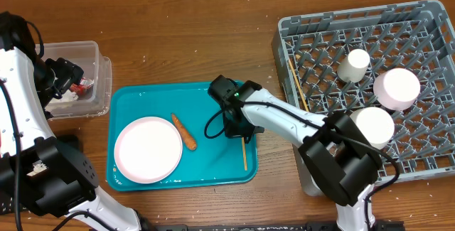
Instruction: Sort waste into correct bins and load items into the dishwasher
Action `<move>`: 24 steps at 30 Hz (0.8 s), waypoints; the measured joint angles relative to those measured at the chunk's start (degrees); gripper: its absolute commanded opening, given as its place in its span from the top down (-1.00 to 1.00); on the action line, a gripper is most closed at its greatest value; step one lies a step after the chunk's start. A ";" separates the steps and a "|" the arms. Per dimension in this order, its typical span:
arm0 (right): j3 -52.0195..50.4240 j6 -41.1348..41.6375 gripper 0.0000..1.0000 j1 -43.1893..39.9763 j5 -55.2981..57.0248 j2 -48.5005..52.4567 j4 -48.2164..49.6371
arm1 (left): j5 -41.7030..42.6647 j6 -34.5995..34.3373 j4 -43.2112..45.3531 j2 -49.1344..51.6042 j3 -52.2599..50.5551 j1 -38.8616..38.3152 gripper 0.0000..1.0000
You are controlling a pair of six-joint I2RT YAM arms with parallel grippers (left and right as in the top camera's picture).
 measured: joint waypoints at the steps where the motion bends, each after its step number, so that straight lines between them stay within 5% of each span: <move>1: 1.07 0.13 0.92 0.00 -0.20 0.66 -1.05 | 0.02 -0.02 0.04 0.00 0.00 0.00 -1.00; 15: 40.68 -8.74 0.92 -7.98 -0.87 3.04 -29.18 | 0.02 0.00 0.04 0.00 0.00 0.00 -1.00; 19: 50.75 -16.55 0.92 -20.11 -0.59 2.95 -36.24 | 0.02 0.00 0.02 0.00 0.00 0.00 -1.00; 24: 51.43 -27.50 0.92 -33.55 -4.52 2.95 -36.44 | 0.00 0.00 0.00 0.00 0.00 0.00 -1.00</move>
